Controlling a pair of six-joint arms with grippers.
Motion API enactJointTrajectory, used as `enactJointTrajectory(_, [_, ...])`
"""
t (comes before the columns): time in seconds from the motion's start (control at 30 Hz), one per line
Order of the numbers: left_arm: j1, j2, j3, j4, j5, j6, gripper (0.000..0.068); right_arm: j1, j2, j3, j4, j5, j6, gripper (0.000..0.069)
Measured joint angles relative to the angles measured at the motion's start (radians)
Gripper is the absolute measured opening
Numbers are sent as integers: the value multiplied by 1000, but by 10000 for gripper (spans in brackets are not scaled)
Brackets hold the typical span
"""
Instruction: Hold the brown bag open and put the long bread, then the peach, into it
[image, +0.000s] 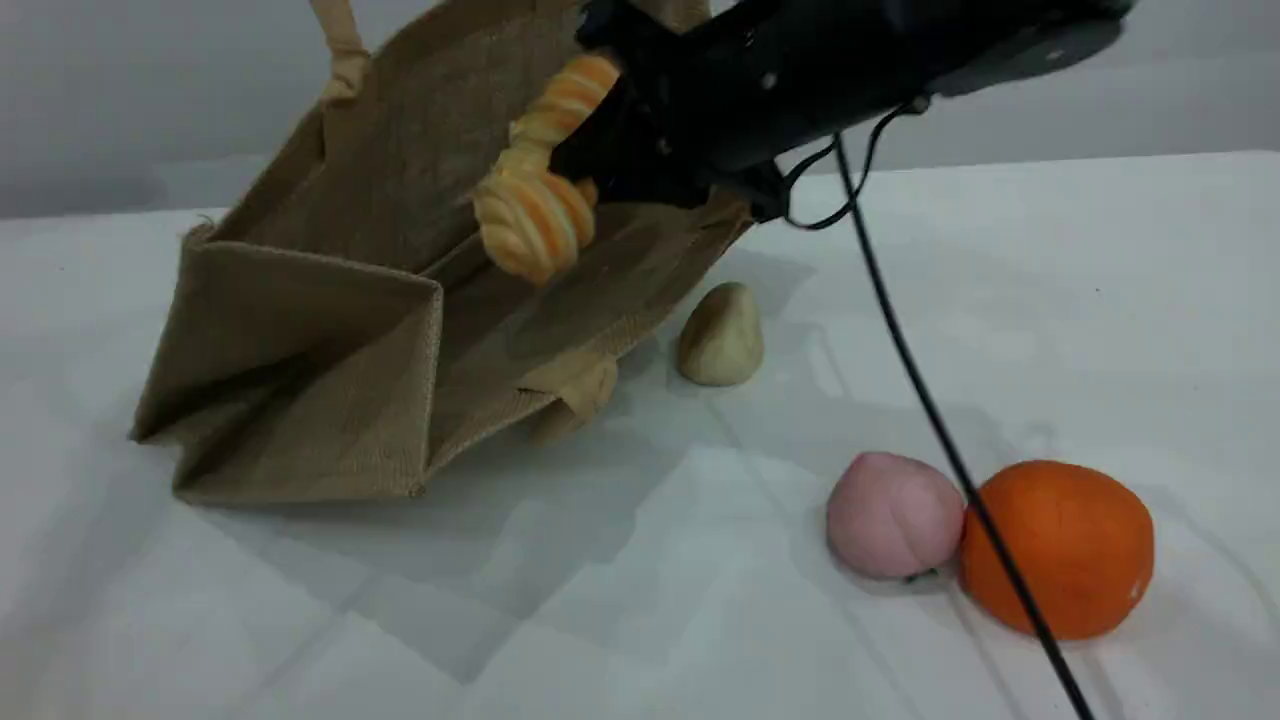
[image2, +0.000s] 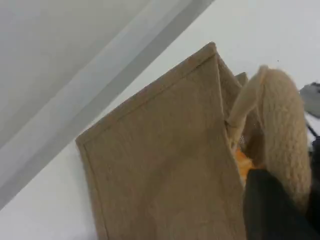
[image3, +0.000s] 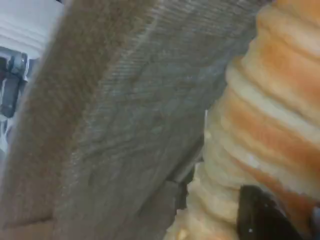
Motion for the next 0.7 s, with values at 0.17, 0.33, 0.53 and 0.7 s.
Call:
enactJointTrajectory(0.17, [0, 0, 0, 0, 0, 0, 94, 17, 24, -53, -1, 8, 2, 120])
enactJointTrajectory(0.33, [0, 0, 0, 0, 0, 0, 94, 17, 24, -72, 0, 45, -5, 321])
enactJointTrajectory(0.53, [0, 0, 0, 0, 0, 0, 94, 12, 24, -72, -1, 85, -5, 563])
enactJointTrajectory(0.7, [0, 0, 0, 0, 0, 0, 94, -13, 19, -72, -9, 123, -5, 574])
